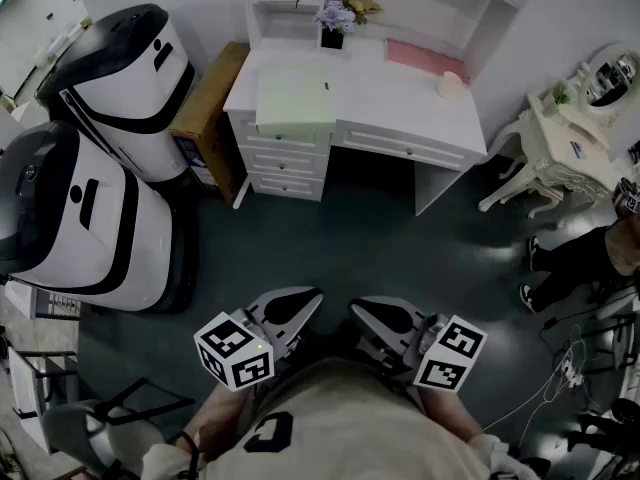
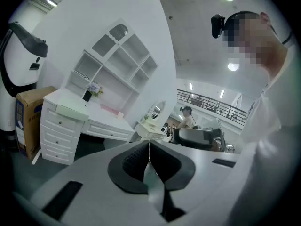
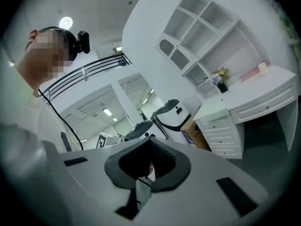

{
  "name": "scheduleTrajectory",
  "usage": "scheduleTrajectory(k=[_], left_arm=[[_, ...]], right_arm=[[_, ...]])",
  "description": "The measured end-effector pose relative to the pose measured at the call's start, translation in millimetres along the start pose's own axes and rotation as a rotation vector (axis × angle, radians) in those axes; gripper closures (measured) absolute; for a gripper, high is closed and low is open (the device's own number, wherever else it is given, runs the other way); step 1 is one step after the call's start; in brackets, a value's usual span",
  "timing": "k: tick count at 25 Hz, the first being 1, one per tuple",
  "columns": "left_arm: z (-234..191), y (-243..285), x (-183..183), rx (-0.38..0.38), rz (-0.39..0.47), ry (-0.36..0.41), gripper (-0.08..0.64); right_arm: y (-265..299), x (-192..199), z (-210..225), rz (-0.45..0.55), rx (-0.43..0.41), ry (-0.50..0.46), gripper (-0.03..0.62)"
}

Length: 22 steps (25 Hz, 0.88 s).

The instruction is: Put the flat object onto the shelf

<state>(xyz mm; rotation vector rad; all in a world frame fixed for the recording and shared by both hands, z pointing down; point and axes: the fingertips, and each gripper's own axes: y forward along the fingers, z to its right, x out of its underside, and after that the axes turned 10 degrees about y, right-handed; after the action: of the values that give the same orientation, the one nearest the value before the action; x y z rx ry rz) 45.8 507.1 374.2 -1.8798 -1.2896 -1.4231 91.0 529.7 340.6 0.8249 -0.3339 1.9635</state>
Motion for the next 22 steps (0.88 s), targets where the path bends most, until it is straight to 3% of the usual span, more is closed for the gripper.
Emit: scheduleTrajectory(k=[6,22], left_arm=[[7,25,-9,0.001,-0.017,-0.02,0.543],[13,92,-24,-0.11,-0.021,-0.027,0.543]], right_arm=[[-8,-14,7,-0.02,-0.026,0.011,0.571],[-44,-59,47,-0.064,-0.15,0.03,0.571]])
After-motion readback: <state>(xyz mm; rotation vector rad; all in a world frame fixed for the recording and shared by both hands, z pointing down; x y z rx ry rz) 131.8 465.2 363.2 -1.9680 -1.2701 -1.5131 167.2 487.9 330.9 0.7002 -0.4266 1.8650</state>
